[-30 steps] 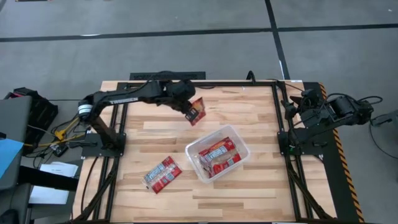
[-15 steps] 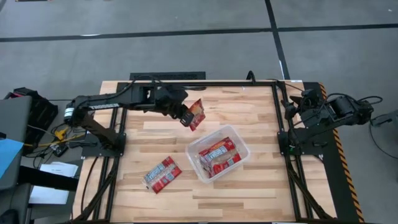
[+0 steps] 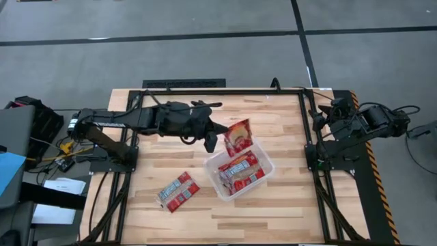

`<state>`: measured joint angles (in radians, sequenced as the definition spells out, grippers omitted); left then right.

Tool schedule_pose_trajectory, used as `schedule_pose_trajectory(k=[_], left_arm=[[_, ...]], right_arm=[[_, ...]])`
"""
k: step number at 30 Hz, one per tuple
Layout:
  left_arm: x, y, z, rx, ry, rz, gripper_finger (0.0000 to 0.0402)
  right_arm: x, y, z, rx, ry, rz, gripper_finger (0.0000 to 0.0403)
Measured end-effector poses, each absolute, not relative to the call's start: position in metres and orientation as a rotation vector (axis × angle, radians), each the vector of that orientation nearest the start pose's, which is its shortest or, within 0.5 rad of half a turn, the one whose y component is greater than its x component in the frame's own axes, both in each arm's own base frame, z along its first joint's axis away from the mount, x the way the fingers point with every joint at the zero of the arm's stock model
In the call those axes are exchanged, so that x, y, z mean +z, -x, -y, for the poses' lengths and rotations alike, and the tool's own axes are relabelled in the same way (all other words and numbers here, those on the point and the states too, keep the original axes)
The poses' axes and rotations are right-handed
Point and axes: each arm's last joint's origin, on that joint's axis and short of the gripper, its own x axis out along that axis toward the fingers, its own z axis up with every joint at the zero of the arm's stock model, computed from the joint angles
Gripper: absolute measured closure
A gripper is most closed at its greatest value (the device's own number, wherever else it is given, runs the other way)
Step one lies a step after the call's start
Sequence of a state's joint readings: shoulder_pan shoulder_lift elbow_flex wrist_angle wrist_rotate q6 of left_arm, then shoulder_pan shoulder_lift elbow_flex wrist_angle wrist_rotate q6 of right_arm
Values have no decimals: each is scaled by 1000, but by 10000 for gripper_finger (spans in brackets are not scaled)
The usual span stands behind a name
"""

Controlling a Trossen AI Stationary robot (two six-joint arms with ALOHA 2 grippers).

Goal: Sort popcorn bags into baskets
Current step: Put the red popcorn pack into the transparent container

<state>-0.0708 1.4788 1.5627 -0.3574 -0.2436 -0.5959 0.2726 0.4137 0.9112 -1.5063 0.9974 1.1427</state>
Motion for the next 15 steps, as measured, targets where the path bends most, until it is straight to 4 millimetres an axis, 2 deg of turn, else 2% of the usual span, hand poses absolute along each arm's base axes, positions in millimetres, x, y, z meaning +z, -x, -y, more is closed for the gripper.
schedule_pose_trajectory(k=[4, 7, 11, 15], left_arm=[[417, -333, 27, 279, 562, -190, 401], [402, -347, 37, 282, 574, -227, 401], [387, -368, 48, 198, 622, -237, 401], [384, -376, 55, 145, 631, -211, 401]], right_arm=[[309, -16, 21, -990, -406, -348, 107], [309, -16, 21, -989, -403, -352, 107], [308, -14, 21, -992, -391, -365, 107], [307, -14, 21, -994, -385, -372, 107]])
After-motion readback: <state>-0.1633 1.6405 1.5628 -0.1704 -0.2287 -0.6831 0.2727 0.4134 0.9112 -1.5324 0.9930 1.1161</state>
